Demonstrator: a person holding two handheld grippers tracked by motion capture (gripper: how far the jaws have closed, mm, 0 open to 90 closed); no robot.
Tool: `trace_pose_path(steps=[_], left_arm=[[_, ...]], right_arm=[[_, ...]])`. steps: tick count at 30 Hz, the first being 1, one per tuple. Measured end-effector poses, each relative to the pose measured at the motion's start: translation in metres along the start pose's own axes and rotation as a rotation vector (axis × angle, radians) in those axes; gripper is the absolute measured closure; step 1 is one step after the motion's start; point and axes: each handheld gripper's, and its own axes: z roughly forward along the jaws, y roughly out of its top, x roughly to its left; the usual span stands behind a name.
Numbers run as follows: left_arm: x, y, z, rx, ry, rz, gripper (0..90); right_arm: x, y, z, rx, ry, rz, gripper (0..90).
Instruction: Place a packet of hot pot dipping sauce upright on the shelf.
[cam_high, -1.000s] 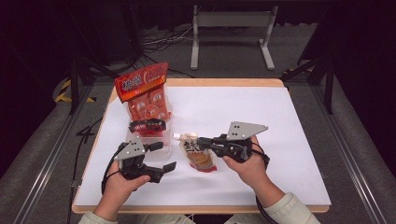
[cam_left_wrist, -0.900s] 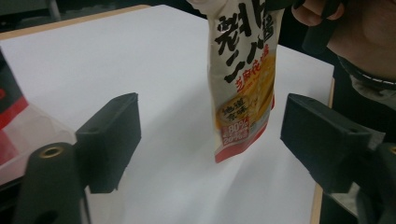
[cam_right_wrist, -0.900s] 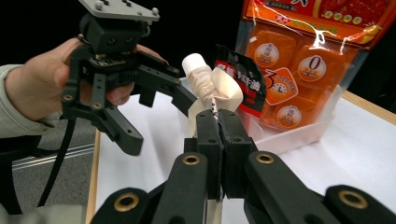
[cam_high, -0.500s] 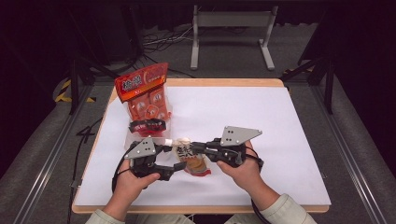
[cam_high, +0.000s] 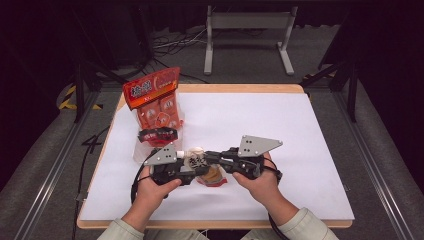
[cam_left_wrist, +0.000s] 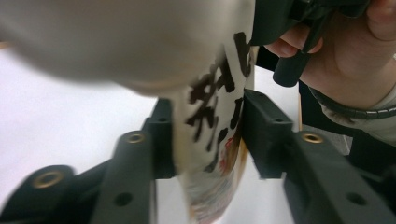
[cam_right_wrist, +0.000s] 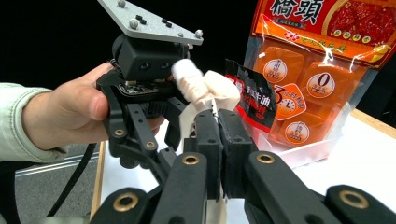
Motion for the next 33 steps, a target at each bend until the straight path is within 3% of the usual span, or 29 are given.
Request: trace_pose_path(steps=[6, 9, 16, 20, 27, 33], left_arm=[[-0.001, 0.003, -0.004, 0.032, -0.005, 0.02, 79.5], [0.0, 0.006, -0.007, 0.053, 0.004, 0.025, 83.5], [0.001, 0.019, -0.014, 0.134, 0.038, 0.098, 85.3], [0.006, 0.025, -0.023, 0.152, 0.044, 0.096, 85.6], [0.012, 0.034, -0.043, 0.157, 0.052, 0.081, 85.5], [0.012, 0.045, -0.06, 0.143, 0.125, 0.118, 85.4]], right_arm=[[-0.002, -0.002, 0.001, -0.006, -0.005, 0.013, 86.9], [-0.004, -0.003, 0.001, -0.005, -0.004, 0.026, 83.5], [-0.007, -0.002, -0.005, -0.028, -0.01, 0.04, 78.4], [-0.012, -0.001, -0.012, -0.039, -0.024, 0.055, 76.1], [-0.022, -0.003, -0.023, -0.035, -0.059, 0.091, 75.4], [-0.03, -0.007, -0.024, -0.005, -0.061, 0.128, 73.8]])
